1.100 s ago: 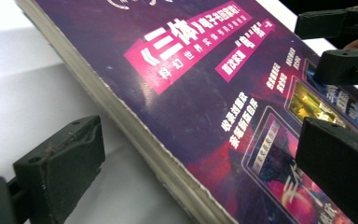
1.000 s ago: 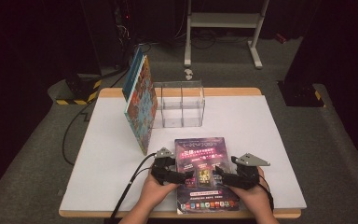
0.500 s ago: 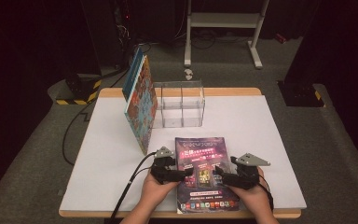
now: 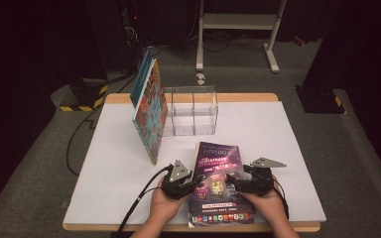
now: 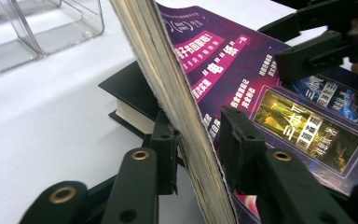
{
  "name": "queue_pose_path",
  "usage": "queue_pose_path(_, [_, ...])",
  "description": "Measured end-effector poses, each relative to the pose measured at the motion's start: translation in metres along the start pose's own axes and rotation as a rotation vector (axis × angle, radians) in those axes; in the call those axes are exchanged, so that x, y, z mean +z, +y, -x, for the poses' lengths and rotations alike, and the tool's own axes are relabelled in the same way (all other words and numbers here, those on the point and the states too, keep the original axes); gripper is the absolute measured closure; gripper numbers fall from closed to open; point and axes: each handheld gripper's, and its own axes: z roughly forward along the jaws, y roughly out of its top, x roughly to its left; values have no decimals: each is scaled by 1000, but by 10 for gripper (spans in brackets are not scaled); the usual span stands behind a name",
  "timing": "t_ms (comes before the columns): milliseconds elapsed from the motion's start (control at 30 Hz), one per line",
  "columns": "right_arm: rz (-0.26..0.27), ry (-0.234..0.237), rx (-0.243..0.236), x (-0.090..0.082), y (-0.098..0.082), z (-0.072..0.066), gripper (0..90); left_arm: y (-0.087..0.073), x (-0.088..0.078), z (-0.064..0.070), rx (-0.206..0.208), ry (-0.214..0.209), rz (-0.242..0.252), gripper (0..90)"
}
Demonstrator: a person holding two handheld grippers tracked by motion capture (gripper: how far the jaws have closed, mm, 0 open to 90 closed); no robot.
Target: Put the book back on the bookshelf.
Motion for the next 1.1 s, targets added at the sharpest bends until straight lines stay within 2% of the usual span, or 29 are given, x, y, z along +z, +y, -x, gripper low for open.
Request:
queue_pose_path(100, [-30, 37, 45, 6, 4, 7, 112, 0, 0, -1, -10, -3, 4, 697])
queue_pose_path(167, [-40, 49, 53, 8, 5, 9, 113, 0, 0, 0, -10, -2, 4, 697])
queue_pose_path(300, [-32, 9, -3, 3, 7, 4, 175, 0, 1, -1, -16, -4, 3, 698])
queue_pose_path(433, [-26, 0, 0, 2, 7, 3, 201, 0, 1, 1, -13, -3, 15, 717])
queue_pose_path(667, [36, -65, -42, -9, 5, -3, 356, 3, 0, 1, -38, -11, 26, 739])
queue_pose_path(800, [69, -92, -56, -17, 5, -6, 448, 4, -2, 3, -36, -12, 41, 748])
queue_pose_path(967, [99, -85, -55, -24, 6, -6, 547, 7, -5, 3, -40, -22, 52, 754])
queue_pose_path(1100, [91, -63, -56, -24, 6, -9, 519, 8, -8, 1, -36, -1, 73, 776])
